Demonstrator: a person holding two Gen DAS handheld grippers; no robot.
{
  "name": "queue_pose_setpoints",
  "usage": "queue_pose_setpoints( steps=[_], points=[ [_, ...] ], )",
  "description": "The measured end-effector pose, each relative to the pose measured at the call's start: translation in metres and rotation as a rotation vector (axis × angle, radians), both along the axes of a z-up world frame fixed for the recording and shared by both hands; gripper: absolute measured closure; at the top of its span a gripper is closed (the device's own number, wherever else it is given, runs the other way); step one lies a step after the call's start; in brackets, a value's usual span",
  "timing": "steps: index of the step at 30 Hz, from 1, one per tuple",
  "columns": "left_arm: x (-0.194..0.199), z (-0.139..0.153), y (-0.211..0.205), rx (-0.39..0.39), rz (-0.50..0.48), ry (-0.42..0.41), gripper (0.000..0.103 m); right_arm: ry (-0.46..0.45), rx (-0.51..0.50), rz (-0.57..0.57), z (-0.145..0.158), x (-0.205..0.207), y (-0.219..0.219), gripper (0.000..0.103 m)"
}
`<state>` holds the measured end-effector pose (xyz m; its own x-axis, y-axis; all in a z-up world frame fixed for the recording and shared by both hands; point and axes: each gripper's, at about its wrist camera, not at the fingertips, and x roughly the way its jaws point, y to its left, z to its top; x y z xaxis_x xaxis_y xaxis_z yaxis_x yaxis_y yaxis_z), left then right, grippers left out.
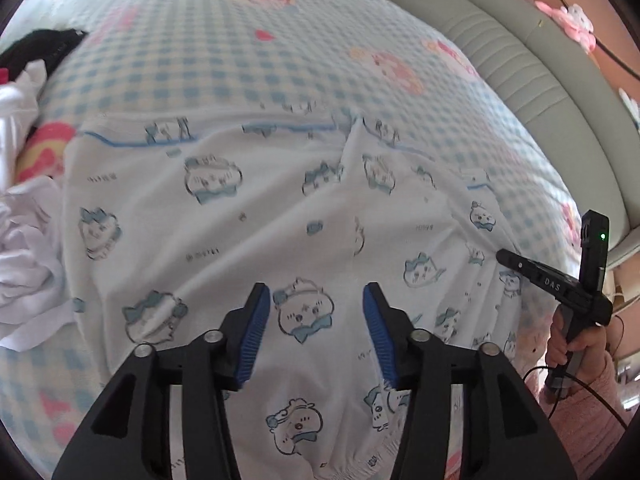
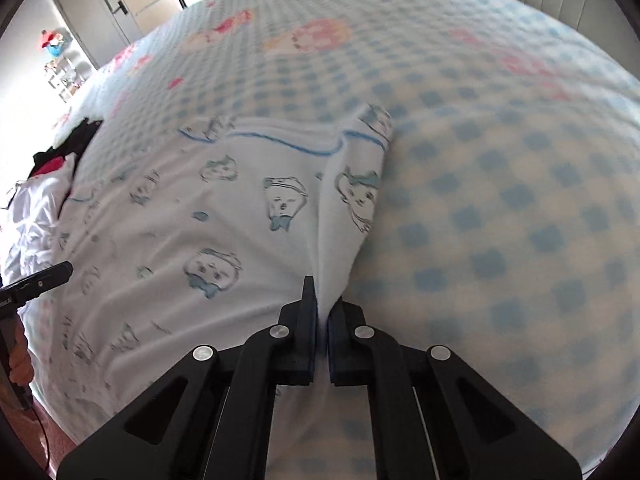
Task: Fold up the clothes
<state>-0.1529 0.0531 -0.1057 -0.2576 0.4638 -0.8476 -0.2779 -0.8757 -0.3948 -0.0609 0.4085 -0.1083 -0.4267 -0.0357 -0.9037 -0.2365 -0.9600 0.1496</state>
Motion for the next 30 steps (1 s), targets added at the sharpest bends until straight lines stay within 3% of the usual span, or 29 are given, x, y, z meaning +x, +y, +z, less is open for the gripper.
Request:
queue_pose_setpoints(
  steps=[2,4,8,11,13,15,19,23,27,30],
  points=[
    [0.0,-0.021,-0.003,-0.049,0.023,-0.053,0.049,-0.043,0.025,-0.022,-0.019,0.001,0.007,0.103],
    [0.005,-0.026,-0.013,-0.019,0.031,-0.08,0.049,-0.056,0.029,-0.032,-0.025,0.005,0.011,0.103],
    [0.0,-0.004,-0.045,0.033,0.084,-0.028,0.049,-0.018,0.041,-0.023,0.011,0.009,0.01,0.1],
    [-0.01,0.014,-0.073,0.045,0.143,0.019,0.048,0.081,0.028,-0.007,0.055,0.004,0.007,0.09],
    [-0.017,0.026,-0.091,0.052,0.182,0.05,0.048,0.13,-0.031,0.056,0.08,-0.011,-0.007,0.076],
    [-0.029,0.027,-0.111,0.046,0.251,0.051,0.048,0.15,-0.101,0.154,0.092,-0.034,-0.032,0.072],
    [-0.039,0.021,-0.137,0.046,0.31,0.047,0.048,0.103,-0.111,0.316,0.081,-0.09,-0.096,0.072],
    [-0.039,0.008,-0.144,0.028,0.295,0.03,0.048,-0.023,-0.09,0.391,0.039,-0.139,-0.15,0.072],
    [-0.042,-0.007,-0.138,0.024,0.278,-0.002,0.048,-0.108,-0.036,0.404,0.004,-0.159,-0.178,0.072],
    [-0.045,-0.015,-0.131,0.016,0.262,-0.017,0.048,-0.143,0.019,0.363,-0.011,-0.159,-0.173,0.072]
  ],
)
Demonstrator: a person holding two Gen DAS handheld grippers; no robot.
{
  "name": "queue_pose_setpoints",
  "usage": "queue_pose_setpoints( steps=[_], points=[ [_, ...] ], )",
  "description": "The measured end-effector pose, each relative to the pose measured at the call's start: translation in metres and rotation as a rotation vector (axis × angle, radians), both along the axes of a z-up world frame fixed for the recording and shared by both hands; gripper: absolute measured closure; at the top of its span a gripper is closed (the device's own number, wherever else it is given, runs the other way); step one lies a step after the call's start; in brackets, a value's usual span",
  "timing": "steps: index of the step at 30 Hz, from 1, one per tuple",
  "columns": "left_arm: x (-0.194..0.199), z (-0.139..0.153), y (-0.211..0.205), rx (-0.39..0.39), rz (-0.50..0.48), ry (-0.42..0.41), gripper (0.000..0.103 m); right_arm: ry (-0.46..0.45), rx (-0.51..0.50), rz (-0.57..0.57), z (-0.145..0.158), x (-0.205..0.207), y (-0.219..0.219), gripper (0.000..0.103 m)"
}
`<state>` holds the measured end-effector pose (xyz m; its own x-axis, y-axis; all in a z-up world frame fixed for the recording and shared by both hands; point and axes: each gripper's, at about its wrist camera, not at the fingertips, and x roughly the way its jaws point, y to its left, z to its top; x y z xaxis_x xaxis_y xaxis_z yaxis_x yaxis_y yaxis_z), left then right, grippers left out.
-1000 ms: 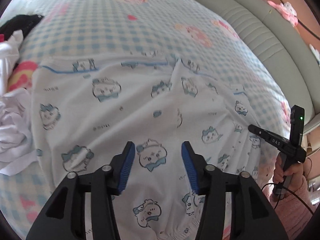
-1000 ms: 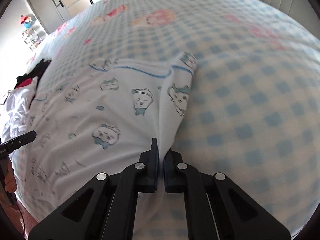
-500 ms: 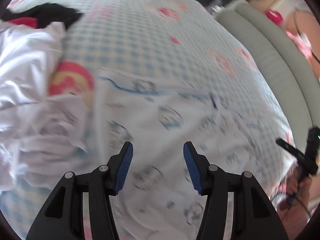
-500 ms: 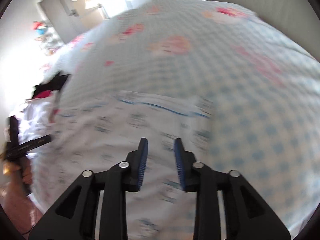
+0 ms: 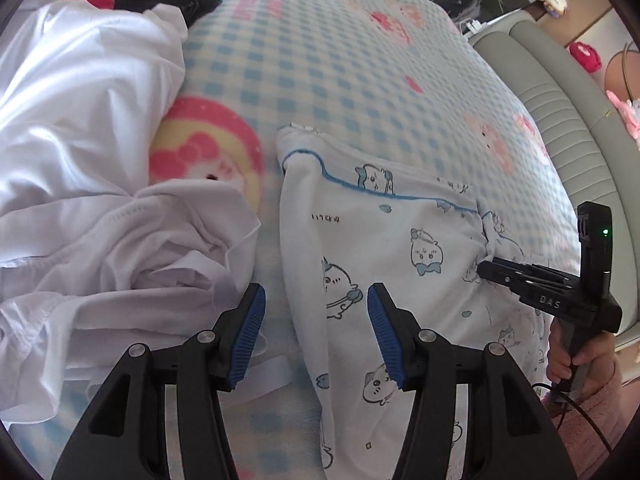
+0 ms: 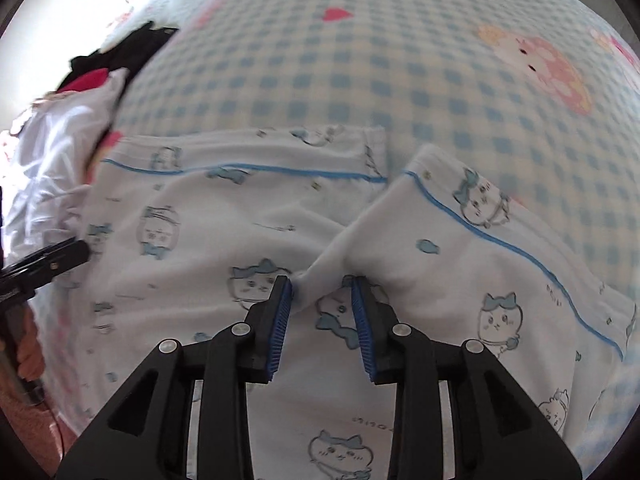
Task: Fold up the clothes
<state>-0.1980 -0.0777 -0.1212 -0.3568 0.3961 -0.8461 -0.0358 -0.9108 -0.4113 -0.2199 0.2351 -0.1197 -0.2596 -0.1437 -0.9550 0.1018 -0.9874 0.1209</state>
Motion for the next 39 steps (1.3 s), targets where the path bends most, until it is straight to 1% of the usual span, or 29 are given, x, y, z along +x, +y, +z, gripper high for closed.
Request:
queue_pose_setpoints(
  steps=[2,3,4,9,10,13,15,17,18,19,21,23,25,28,30,32,34,36,39],
  points=[
    [-0.002,-0.003,0.004,-0.013,-0.01,-0.004,0.048,-0.003,0.034,-0.028,-0.001,0.007,0.016,0.076],
    [-0.002,-0.004,0.005,-0.016,-0.013,-0.005,0.048,-0.005,0.051,-0.043,-0.002,0.011,0.025,0.083],
    [-0.003,-0.005,0.006,-0.015,-0.013,-0.006,0.048,-0.006,0.069,-0.057,-0.002,0.015,0.033,0.087],
    [-0.009,-0.007,0.003,0.01,0.014,-0.007,0.048,-0.014,0.154,-0.128,-0.005,0.033,0.074,0.088],
    [-0.009,-0.007,0.002,0.012,0.021,-0.006,0.048,-0.008,0.149,-0.134,-0.002,0.036,0.078,0.088],
    [-0.011,-0.006,-0.003,0.026,0.04,-0.002,0.048,0.049,0.032,-0.114,0.021,0.041,0.078,0.082],
    [-0.013,-0.006,-0.005,0.035,0.057,0.0,0.048,0.087,-0.033,-0.09,0.036,0.042,0.073,0.08],
    [-0.017,-0.001,-0.007,0.029,0.067,0.016,0.048,0.122,-0.045,-0.025,0.051,0.034,0.051,0.074],
    [-0.02,0.002,-0.008,0.024,0.074,0.029,0.048,0.131,-0.05,0.009,0.056,0.029,0.04,0.065],
    [-0.024,0.004,-0.009,0.024,0.083,0.039,0.048,0.128,-0.054,0.044,0.056,0.021,0.027,0.06],
    [-0.033,0.008,-0.013,0.029,0.101,0.053,0.048,0.105,-0.044,0.063,0.047,0.014,0.017,0.06],
    [-0.038,0.005,-0.016,0.038,0.109,0.04,0.048,0.075,-0.025,0.061,0.034,0.012,0.012,0.061],
    [-0.038,0.002,-0.018,0.042,0.103,0.024,0.048,0.045,-0.006,0.059,0.021,0.009,0.008,0.077],
    [-0.033,-0.004,-0.019,0.071,0.064,0.012,0.048,0.007,0.018,0.045,0.005,0.006,0.007,0.078],
    [-0.032,-0.01,-0.019,0.119,0.053,0.002,0.048,0.022,0.044,-0.003,0.01,0.01,0.024,0.082],
    [-0.033,-0.01,-0.02,0.137,0.059,0.002,0.047,0.034,0.083,-0.04,0.013,0.013,0.039,0.082],
    [-0.036,-0.01,-0.021,0.149,0.068,0.003,0.047,0.029,0.128,-0.05,0.01,0.016,0.051,0.082],
    [-0.038,-0.01,-0.022,0.161,0.077,0.004,0.047,0.023,0.173,-0.06,0.007,0.02,0.063,0.085],
    [-0.042,-0.009,-0.024,0.179,0.091,0.006,0.047,0.015,0.241,-0.075,0.003,0.025,0.081,0.085]
  ],
)
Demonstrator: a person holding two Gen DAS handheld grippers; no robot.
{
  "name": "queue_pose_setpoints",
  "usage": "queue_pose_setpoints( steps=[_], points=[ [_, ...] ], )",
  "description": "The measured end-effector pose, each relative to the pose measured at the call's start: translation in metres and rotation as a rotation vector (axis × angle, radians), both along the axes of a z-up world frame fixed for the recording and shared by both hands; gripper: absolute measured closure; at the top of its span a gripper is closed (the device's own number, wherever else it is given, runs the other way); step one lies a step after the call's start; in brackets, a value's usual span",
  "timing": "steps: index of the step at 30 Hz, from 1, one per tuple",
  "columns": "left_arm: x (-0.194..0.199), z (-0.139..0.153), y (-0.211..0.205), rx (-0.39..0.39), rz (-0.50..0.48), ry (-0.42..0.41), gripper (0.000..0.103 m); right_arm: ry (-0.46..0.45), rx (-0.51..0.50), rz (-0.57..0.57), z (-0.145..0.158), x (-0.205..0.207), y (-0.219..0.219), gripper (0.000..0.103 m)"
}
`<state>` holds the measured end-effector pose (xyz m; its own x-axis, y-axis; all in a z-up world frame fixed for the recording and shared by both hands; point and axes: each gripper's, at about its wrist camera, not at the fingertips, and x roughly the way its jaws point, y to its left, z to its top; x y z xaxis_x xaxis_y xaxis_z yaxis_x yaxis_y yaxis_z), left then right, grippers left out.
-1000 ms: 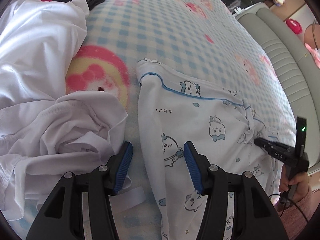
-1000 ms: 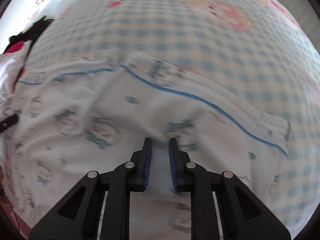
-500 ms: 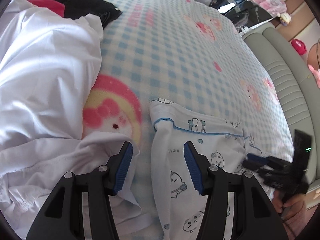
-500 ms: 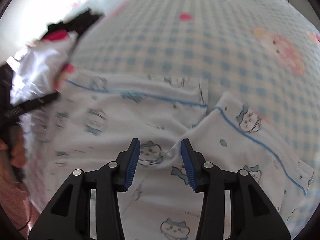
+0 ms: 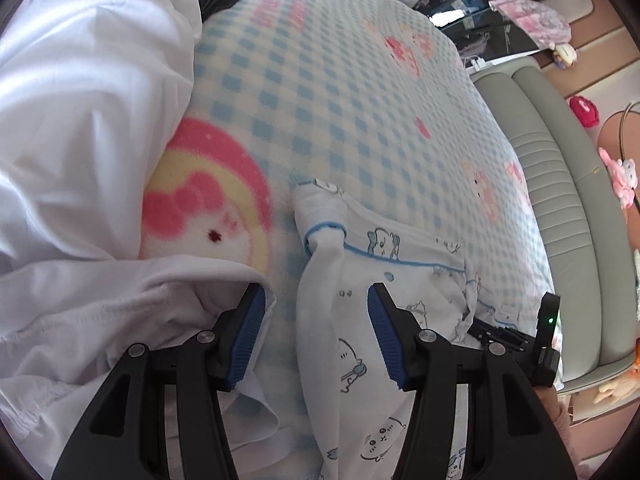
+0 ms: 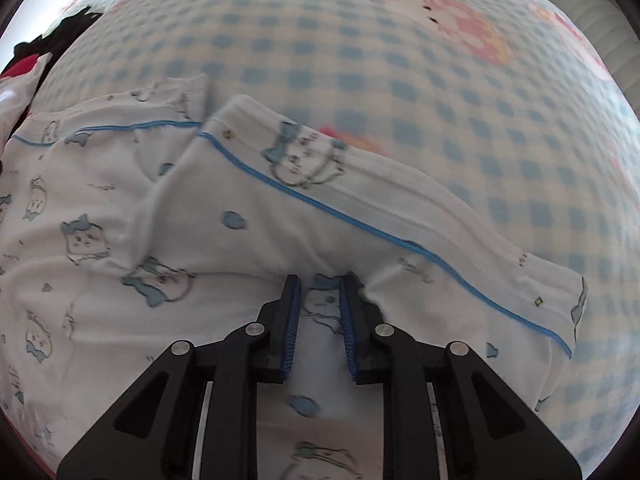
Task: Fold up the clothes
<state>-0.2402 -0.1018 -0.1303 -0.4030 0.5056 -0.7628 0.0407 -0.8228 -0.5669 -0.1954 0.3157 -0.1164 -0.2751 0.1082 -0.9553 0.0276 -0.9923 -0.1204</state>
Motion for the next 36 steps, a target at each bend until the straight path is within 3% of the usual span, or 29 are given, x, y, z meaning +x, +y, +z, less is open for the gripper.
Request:
queue_pose_setpoints(
  steps=[2,4,5,14,16,20,24,27,36],
  points=[
    [-0.002,0.003,-0.002,-0.017,0.003,-0.004,0.047,-0.006,0.045,-0.011,-0.003,0.003,0.012,0.087],
    [-0.003,0.004,-0.003,-0.031,-0.009,-0.007,0.047,-0.01,0.08,-0.029,-0.004,0.008,0.025,0.101],
    [-0.003,0.004,-0.004,-0.035,-0.018,-0.01,0.047,-0.008,0.079,-0.053,-0.003,0.012,0.035,0.103],
    [-0.002,-0.005,-0.002,-0.031,-0.051,-0.025,0.047,0.01,0.063,-0.263,0.011,0.05,0.12,0.103],
    [-0.005,-0.006,0.001,-0.048,-0.057,-0.023,0.047,0.056,0.016,-0.284,0.028,0.054,0.124,0.102],
    [-0.01,-0.004,-0.006,-0.062,0.002,-0.01,0.047,0.177,-0.05,-0.179,0.072,0.045,0.087,0.094],
    [-0.013,-0.001,-0.015,-0.077,0.055,0.004,0.049,0.197,-0.143,0.026,0.09,0.018,0.012,0.063],
    [-0.014,-0.002,-0.013,-0.085,0.035,0.003,0.049,0.171,-0.217,0.159,0.074,-0.006,-0.054,0.057],
    [-0.033,-0.01,0.0,-0.016,-0.044,0.007,0.048,0.016,-0.19,0.053,0.001,-0.061,-0.081,0.05]
  ],
)
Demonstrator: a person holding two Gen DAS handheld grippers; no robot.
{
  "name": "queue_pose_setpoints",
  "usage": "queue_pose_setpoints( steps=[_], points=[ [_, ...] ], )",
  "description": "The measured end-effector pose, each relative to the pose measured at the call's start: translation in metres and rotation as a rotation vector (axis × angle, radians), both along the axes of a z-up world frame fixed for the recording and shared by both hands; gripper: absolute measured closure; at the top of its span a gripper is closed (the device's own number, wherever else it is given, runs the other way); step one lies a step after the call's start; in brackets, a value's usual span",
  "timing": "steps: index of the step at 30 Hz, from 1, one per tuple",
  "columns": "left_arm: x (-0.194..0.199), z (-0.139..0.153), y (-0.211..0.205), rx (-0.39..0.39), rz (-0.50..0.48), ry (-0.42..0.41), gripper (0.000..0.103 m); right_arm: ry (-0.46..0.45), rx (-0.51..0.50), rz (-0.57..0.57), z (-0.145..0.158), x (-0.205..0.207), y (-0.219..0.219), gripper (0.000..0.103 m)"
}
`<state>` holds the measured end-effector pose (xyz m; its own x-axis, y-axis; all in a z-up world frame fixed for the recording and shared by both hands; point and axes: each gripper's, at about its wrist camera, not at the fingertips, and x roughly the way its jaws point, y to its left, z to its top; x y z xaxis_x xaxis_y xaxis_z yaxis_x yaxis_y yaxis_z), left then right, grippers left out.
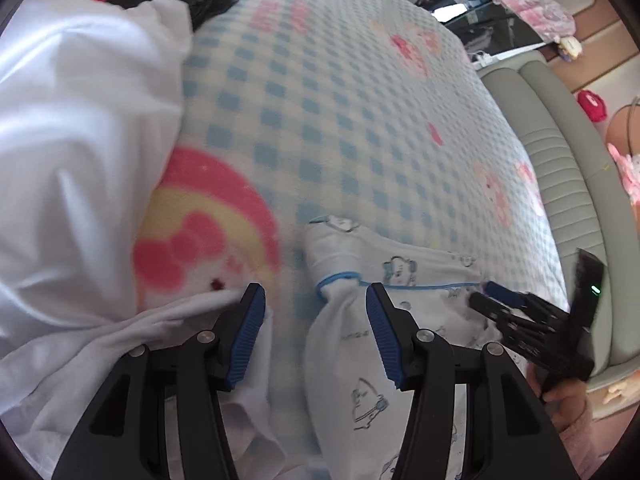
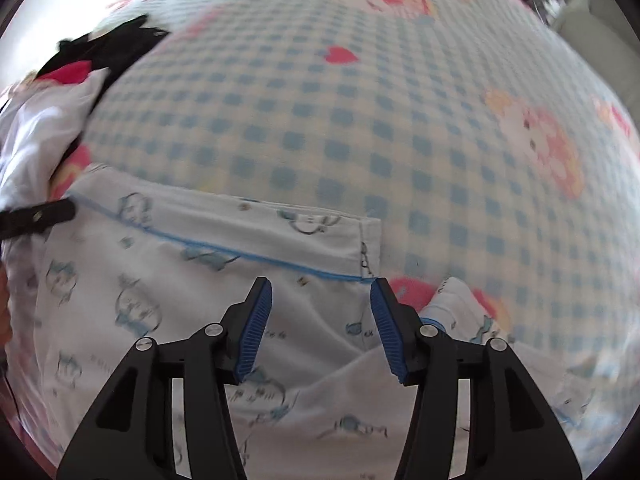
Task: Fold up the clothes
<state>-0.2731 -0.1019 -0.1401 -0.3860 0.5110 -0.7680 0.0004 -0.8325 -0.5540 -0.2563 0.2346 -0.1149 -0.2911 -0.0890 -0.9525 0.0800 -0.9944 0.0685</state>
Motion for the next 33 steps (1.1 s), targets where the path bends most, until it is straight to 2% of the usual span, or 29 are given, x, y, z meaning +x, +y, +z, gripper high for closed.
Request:
queue_pose_setpoints(
  steps=[2,3,4,5,6,7,8,9,11,13,14,16,17,19,20,23,26,29,33],
  points=[
    [-0.009,-0.008,-0.003,0.081,0.003,-0.025,0.048,-0.036,0.007,-0.02,-0.016,-0.012,-0.006,0.04],
    [-0.014,-0.015,-0.007,0.145,0.023,-0.06,0.049,-0.058,-0.013,-0.027,-0.023,-0.017,-0.006,0.042],
    [-0.019,-0.024,-0.011,0.216,0.049,-0.093,0.051,-0.076,-0.063,-0.024,-0.028,-0.018,-0.002,0.053],
    [-0.024,-0.028,-0.012,0.221,0.055,-0.11,0.075,-0.079,-0.096,-0.012,-0.028,-0.017,0.0,0.06],
    [-0.027,-0.028,-0.011,0.191,0.052,-0.12,0.099,-0.072,-0.11,0.004,-0.025,-0.016,0.002,0.074],
    [-0.029,-0.021,-0.005,0.123,0.025,-0.097,0.099,-0.055,-0.114,0.019,-0.018,-0.013,0.003,0.087],
    [-0.027,-0.007,0.004,0.037,-0.015,-0.039,0.099,-0.031,-0.118,0.029,-0.011,-0.01,0.005,0.092],
    [-0.025,0.009,0.014,-0.046,-0.053,0.027,0.099,0.003,-0.12,0.022,-0.002,-0.007,0.009,0.094],
    [-0.028,0.018,0.029,-0.181,-0.089,0.082,0.099,0.061,-0.112,-0.012,0.012,-0.004,0.016,0.096],
    [-0.033,0.022,0.043,-0.31,-0.117,0.122,0.099,0.071,-0.096,-0.045,0.009,-0.008,0.022,0.096],
    [-0.039,0.014,0.047,-0.369,-0.125,0.093,0.096,0.035,-0.094,-0.058,-0.002,-0.012,0.023,0.095],
    [-0.046,-0.005,0.049,-0.433,-0.128,0.015,0.091,-0.026,-0.099,-0.085,-0.018,-0.017,0.026,0.09],
    [-0.043,-0.004,0.047,-0.438,-0.118,0.014,0.085,-0.037,-0.125,-0.101,-0.016,-0.014,0.029,0.088],
    [-0.029,0.01,0.037,-0.42,-0.082,0.029,0.065,-0.011,-0.19,-0.099,0.003,-0.003,0.036,0.075],
    [-0.021,0.018,0.032,-0.409,-0.063,0.037,0.048,0.012,-0.208,-0.087,0.017,0.005,0.039,0.073],
    [0.018,0.043,0.025,-0.356,-0.065,0.086,0.046,0.085,-0.16,-0.046,0.06,0.035,0.04,0.071],
    [0.065,0.06,0.039,-0.304,-0.133,0.136,0.046,0.141,-0.115,-0.019,0.089,0.067,0.039,0.069],
    [0.102,0.063,0.071,-0.245,-0.196,0.165,0.046,0.164,-0.107,-0.015,0.093,0.106,0.024,0.067],
    [0.135,0.049,0.123,-0.276,-0.263,0.162,0.046,0.15,-0.09,-0.026,0.081,0.161,0.021,0.067]
  ],
)
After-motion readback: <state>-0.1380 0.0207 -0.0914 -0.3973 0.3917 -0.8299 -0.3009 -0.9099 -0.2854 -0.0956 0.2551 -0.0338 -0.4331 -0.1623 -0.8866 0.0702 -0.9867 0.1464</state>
